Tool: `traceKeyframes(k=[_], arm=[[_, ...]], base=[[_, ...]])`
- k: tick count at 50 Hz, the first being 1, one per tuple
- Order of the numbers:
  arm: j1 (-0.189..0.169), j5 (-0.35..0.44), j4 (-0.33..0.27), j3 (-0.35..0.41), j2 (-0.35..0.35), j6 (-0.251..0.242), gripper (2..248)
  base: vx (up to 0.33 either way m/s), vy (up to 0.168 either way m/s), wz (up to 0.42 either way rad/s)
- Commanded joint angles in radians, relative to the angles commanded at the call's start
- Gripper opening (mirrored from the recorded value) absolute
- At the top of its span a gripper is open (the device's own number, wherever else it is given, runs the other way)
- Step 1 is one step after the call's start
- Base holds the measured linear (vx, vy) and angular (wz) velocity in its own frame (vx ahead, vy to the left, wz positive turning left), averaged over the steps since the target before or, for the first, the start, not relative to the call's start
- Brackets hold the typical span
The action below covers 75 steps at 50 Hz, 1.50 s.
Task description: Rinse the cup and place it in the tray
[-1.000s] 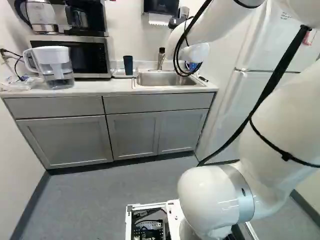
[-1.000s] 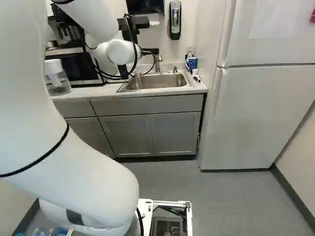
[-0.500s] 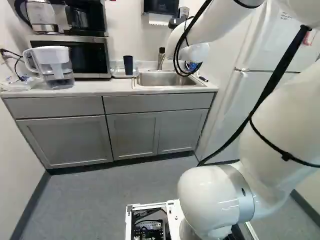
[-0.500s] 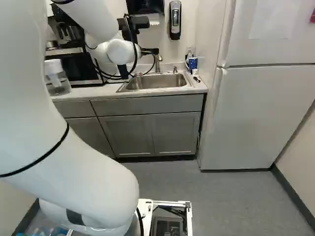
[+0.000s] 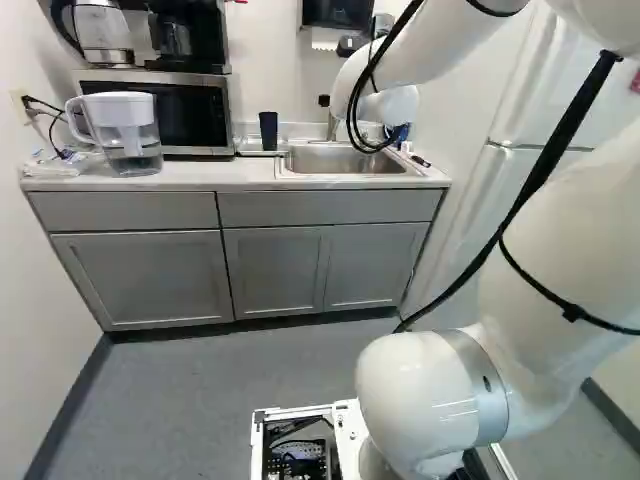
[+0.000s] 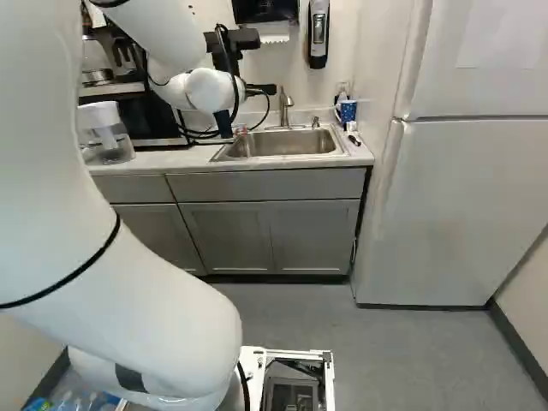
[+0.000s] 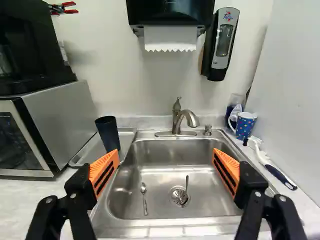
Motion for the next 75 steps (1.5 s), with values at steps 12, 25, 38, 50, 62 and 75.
traceKeyframes(k=[12,25,38,50,62,75], arm=[[0.000,0.000,0.000,0.000,0.000,0.000,247],[0.000,0.000,0.000,0.000,0.000,0.000,247],[0.000,0.000,0.000,0.000,0.000,0.000,247],[0.000,0.000,0.000,0.000,0.000,0.000,247],[0.000,0.000,0.000,0.000,0.000,0.000,247],[0.000,0.000,0.000,0.000,0.000,0.000,247]], base=[[0.084,-0.021,0.153],[0.083,-0.030,0.148],[0.101,-0.032,0.164],[0.096,-0.042,0.160],[0.089,-0.045,0.154],[0.094,-0.055,0.161]])
